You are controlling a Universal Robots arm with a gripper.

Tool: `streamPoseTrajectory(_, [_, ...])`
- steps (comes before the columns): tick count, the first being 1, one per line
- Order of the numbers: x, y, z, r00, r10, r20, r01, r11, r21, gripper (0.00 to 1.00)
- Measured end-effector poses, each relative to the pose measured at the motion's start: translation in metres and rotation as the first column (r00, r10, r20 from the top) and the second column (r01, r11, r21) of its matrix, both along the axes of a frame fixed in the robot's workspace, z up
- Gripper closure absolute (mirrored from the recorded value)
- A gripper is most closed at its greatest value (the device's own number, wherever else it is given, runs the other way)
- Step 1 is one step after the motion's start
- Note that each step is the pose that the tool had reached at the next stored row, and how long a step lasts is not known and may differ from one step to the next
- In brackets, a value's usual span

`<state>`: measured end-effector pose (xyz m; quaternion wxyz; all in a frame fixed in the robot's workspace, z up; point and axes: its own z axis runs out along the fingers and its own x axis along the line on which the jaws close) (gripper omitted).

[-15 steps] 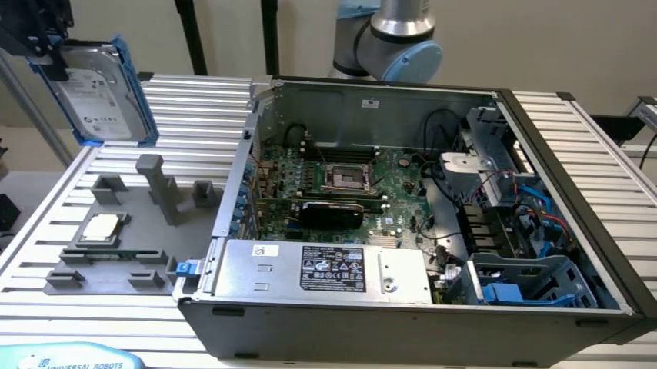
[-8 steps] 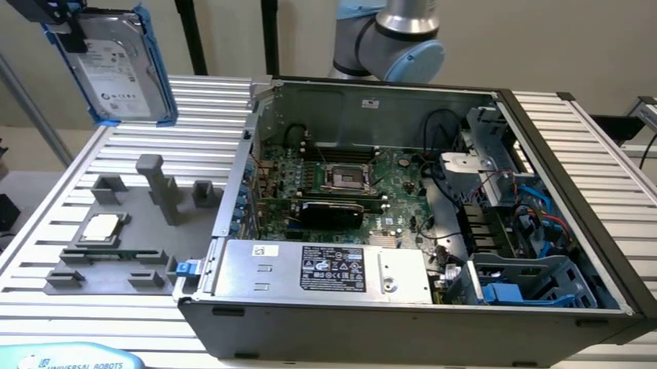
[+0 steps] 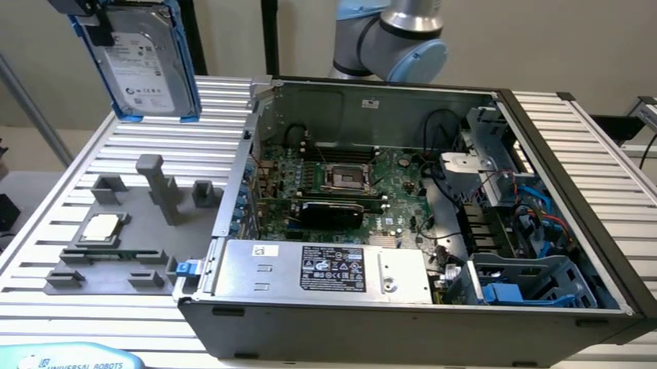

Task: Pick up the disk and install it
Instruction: 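Pick up the disk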

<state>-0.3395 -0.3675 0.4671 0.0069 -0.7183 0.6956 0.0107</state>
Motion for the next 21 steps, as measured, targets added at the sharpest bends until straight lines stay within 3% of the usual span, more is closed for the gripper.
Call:
streamPoseTrajectory(14, [0.064, -0.0085, 0.0193, 1.0, 0.0, -0.0018, 0.0, 1.0, 0.0018, 0.67])
streamPoseTrajectory(21, [0.096, -0.0162, 0.0238, 1.0, 0.0, -0.0019, 0.0, 1.0, 0.0023, 0.67])
